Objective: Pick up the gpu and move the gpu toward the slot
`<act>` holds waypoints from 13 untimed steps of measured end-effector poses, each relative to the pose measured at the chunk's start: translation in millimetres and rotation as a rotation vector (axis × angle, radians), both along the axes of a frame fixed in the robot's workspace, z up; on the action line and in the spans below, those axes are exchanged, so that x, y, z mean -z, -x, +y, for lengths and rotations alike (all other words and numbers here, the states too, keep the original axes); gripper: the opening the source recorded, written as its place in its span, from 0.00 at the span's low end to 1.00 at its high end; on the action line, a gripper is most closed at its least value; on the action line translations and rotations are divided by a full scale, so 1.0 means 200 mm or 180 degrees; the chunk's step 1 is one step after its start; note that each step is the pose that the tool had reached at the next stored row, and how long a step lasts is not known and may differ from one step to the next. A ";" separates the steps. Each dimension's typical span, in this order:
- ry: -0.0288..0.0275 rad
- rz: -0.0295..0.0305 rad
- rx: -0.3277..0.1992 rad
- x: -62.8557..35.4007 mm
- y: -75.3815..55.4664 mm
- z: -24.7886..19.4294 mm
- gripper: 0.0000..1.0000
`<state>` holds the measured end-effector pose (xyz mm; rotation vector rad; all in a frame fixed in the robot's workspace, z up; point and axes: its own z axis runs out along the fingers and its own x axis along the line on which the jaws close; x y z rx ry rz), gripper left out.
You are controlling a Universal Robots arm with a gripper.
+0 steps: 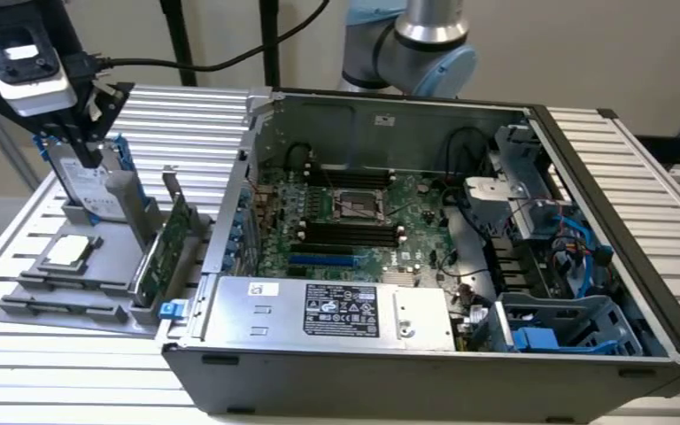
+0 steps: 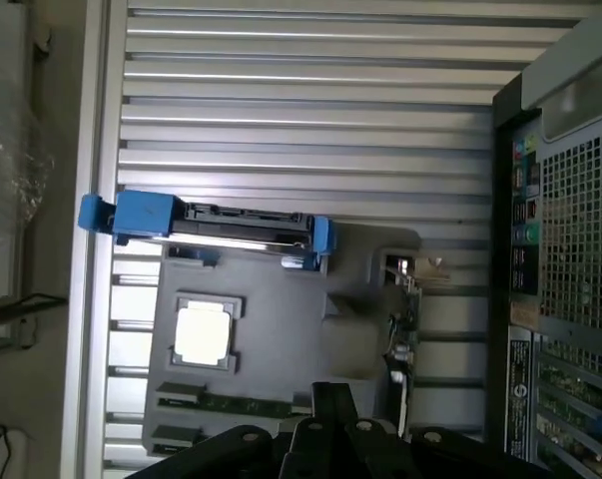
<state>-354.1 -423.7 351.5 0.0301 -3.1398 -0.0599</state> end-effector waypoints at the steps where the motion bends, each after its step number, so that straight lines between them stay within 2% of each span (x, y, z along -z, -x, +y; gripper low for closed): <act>1: 0.0000 0.0000 0.0000 0.000 -0.01 -0.014 0.11; 8: 0.0000 0.0000 0.0000 0.002 -0.14 -0.097 0.11; 13: 0.0000 0.0000 0.0000 0.010 -0.25 -0.124 0.11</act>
